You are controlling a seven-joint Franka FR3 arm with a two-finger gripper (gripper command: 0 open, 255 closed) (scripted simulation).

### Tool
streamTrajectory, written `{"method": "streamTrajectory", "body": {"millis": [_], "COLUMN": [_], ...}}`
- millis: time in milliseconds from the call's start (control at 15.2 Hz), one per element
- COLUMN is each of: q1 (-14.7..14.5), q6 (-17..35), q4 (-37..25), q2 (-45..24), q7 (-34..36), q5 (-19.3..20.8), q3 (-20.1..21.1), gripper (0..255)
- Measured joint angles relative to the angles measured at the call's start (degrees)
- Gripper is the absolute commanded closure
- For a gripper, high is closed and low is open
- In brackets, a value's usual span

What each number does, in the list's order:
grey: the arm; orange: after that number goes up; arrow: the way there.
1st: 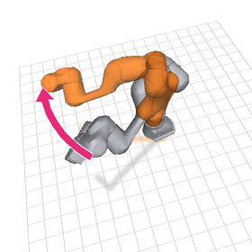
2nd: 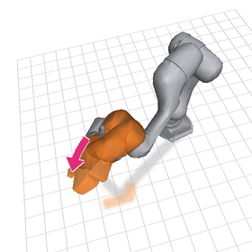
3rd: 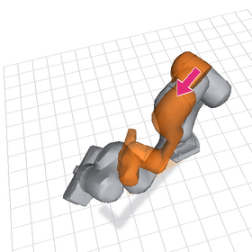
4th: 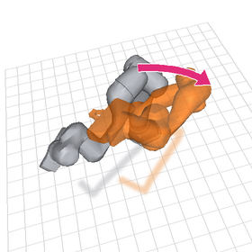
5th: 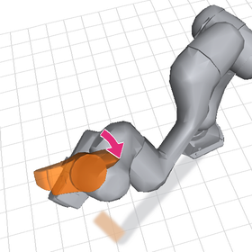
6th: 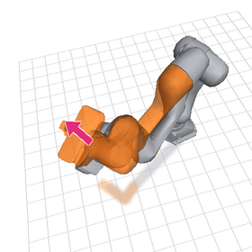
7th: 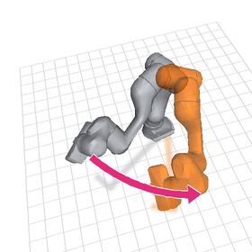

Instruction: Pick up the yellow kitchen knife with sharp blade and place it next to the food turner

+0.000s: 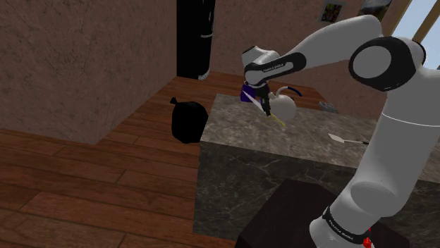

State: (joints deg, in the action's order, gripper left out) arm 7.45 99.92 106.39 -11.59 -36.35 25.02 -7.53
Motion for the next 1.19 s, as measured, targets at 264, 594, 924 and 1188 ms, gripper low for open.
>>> {"method": "streamTrajectory", "body": {"millis": [264,594,924,1188], "q1": [2.1,4.9,8.2,10.9], "q6": [3.7,7.3,10.7,13.0], "q4": [8.5,16.4,22.4,27.1], "q2": [6.0,12.3,17.4,21.9], "q7": [-1.8,-4.9,-8.6,-11.5], "q5": [2.1,5.2,8.7,11.9], "q3": [-1.9,-4.7,-8.0,-10.8], "gripper": [255,255,255,255]}}
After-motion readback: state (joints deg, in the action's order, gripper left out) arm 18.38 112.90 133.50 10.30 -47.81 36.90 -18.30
